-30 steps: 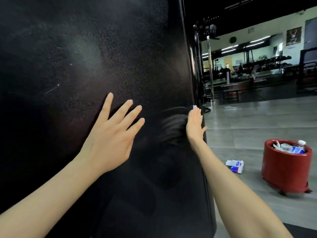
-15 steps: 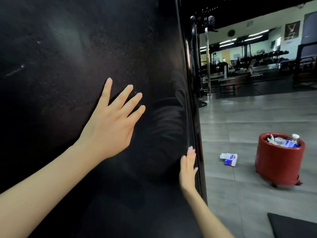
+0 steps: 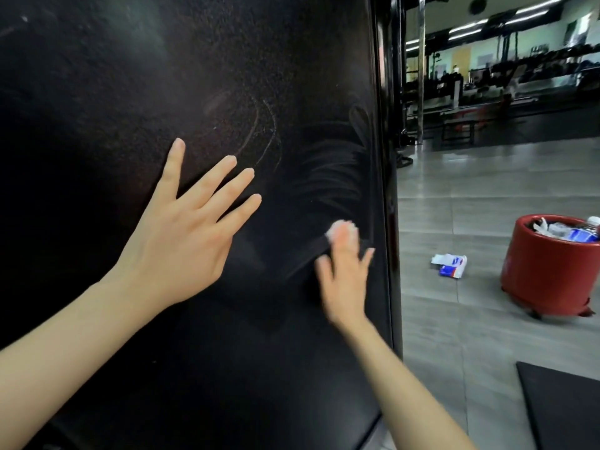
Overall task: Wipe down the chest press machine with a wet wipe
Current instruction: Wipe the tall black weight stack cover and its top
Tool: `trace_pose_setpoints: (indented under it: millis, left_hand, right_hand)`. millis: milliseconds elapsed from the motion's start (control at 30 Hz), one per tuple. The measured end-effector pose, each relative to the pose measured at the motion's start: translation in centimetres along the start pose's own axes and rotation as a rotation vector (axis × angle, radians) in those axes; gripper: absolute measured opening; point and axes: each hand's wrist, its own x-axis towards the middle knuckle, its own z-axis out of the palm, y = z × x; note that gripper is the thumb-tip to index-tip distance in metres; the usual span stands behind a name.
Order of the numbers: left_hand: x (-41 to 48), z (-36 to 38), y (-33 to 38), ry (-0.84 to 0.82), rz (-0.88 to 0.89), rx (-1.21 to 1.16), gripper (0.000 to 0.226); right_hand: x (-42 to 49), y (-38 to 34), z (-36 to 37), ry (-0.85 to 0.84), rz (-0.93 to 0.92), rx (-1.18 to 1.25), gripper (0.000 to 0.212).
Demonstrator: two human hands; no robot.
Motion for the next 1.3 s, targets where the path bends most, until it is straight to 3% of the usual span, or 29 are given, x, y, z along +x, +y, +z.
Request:
trace_pose_setpoints:
  millis: [67, 100, 133, 200, 300, 367, 400, 500, 567, 633, 733, 800, 833, 967, 1033, 1100, 1233, 1300]
  left_hand:
    - [-1.2, -0.1, 0.1, 0.003, -0.009, 0.005, 0.047]
    - [-1.7, -0.1, 0.2, 0.000, -0.010, 0.007, 0.047]
    - [-2.1, 0.0, 0.5, -0.008, -0.015, 0.006, 0.047]
    - [-2.9, 0.0, 1.0, -0.027, -0.035, 0.000, 0.047]
    - [-4.4, 0.0, 2.1, -0.047, -0.060, -0.012, 0.047]
    - [-5.6, 0.0, 2.7, -0.054, -0.061, -0.019, 0.048]
    - [-6.1, 0.1, 3.0, -0.058, -0.059, -0.014, 0.048]
    - [-6.9, 0.5, 3.7, -0.068, -0.056, 0.002, 0.049]
    - [-6.9, 0.8, 4.0, -0.060, -0.066, 0.003, 0.049]
    - [-6.8, 0.9, 4.1, -0.059, -0.068, 0.000, 0.049]
    - [-7.0, 0.5, 4.0, -0.059, -0.061, -0.014, 0.049]
    - [-7.5, 0.1, 3.8, -0.066, -0.039, -0.018, 0.049]
    - [-7.8, -0.2, 3.5, -0.076, -0.016, -0.020, 0.050]
    - [-10.2, -1.2, 1.6, -0.089, 0.023, -0.015, 0.049]
    - [-11.7, -1.6, 0.8, -0.081, 0.027, -0.025, 0.049]
    - [-13.2, -1.7, 0.3, -0.064, 0.028, -0.024, 0.049]
    - [-16.5, -1.5, -0.3, -0.001, 0.009, -0.025, 0.049]
    - [-18.5, -1.5, -0.6, 0.042, -0.043, -0.024, 0.048]
  right_hand:
    - [4.7, 2.2, -1.4, -0.034, 0.411, 0.029, 0.051]
    - [6.0, 1.6, -1.6, -0.033, 0.500, -0.019, 0.046]
    - [6.3, 0.2, -1.4, -0.006, 0.462, -0.044, 0.044]
    - [3.9, -3.7, -0.5, 0.048, 0.184, 0.048, 0.053]
    - [-5.4, -5.9, 1.4, -0.094, -0.377, 0.023, 0.061]
    - [-8.0, -2.4, 1.7, -0.146, -0.431, -0.067, 0.061]
    - [-7.7, -0.1, 1.9, -0.127, -0.283, -0.045, 0.061]
    - [-4.3, 5.2, 1.4, -0.015, 0.440, 0.183, 0.066]
    - [-2.3, 6.3, 0.8, -0.009, 0.693, 0.308, 0.056]
    - [-2.4, 3.1, 0.6, 0.004, 0.597, 0.244, 0.051]
    - [-7.7, -3.9, 2.2, -0.045, 0.062, 0.186, 0.059]
    - [-10.6, -5.7, 3.1, -0.118, -0.201, 0.075, 0.061]
    - [-10.3, -5.1, 3.3, -0.097, -0.224, 0.039, 0.059]
    - [-6.5, -2.7, 2.7, -0.008, 0.356, 0.030, 0.046]
    - [-7.0, -4.2, 3.3, 0.037, 0.428, 0.117, 0.047]
    - [-10.5, -8.0, 4.2, 0.032, 0.242, 0.201, 0.057]
    - [-18.8, -11.1, 6.9, -0.131, -0.416, -0.019, 0.058]
    - [-17.9, -9.3, 7.2, -0.068, -0.409, -0.073, 0.057]
